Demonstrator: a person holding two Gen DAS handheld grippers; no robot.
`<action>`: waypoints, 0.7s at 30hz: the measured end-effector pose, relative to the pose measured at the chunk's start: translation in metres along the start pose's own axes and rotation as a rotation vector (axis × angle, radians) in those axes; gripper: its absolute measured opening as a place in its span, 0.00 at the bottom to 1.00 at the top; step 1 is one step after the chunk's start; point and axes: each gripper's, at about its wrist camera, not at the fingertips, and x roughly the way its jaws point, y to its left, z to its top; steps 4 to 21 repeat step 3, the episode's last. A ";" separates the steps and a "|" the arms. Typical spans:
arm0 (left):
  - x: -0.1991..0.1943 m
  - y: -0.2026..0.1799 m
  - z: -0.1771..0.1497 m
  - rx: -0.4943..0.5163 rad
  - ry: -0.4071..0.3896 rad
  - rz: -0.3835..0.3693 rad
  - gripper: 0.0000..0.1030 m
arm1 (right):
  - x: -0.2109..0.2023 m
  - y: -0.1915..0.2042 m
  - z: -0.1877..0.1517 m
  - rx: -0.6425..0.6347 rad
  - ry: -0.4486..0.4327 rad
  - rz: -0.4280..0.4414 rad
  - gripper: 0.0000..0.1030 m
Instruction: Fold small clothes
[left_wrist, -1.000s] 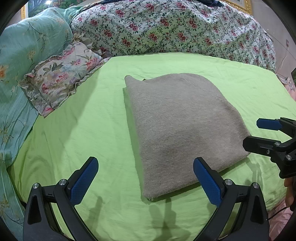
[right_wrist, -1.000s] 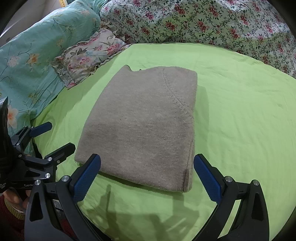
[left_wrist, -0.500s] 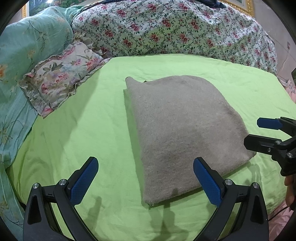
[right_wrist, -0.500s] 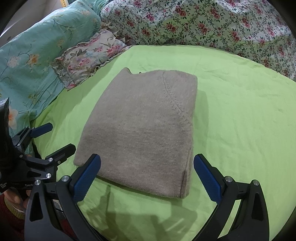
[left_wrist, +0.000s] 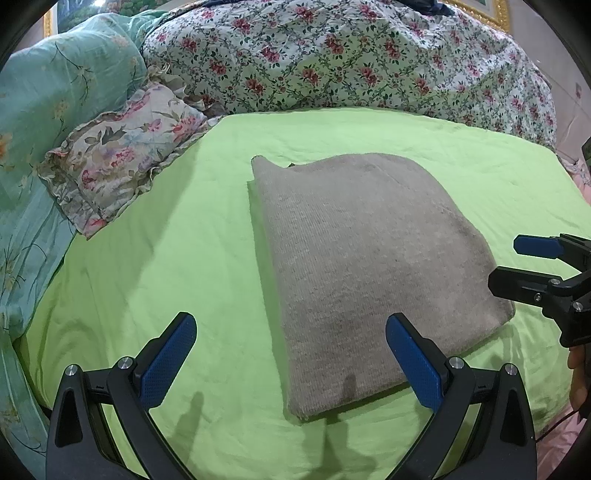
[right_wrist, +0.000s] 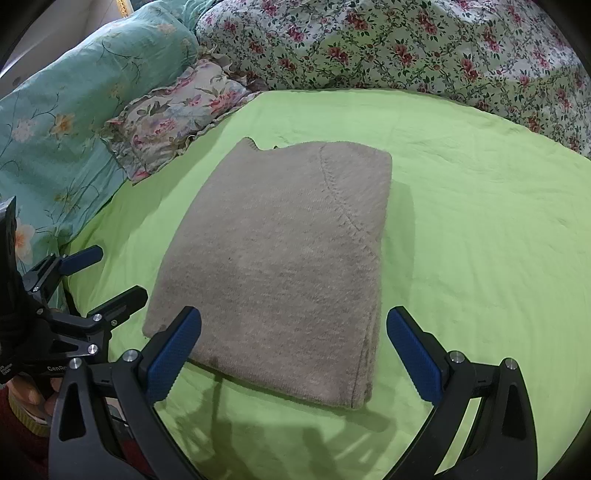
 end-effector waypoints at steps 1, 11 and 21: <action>0.001 0.000 0.000 -0.002 0.001 0.002 1.00 | 0.001 -0.001 0.001 -0.001 -0.001 0.001 0.98; 0.003 0.000 -0.001 -0.008 0.010 -0.001 1.00 | 0.003 -0.001 0.001 0.007 0.000 0.002 0.98; 0.003 0.000 -0.001 -0.008 0.010 -0.001 1.00 | 0.003 -0.001 0.001 0.007 0.000 0.002 0.98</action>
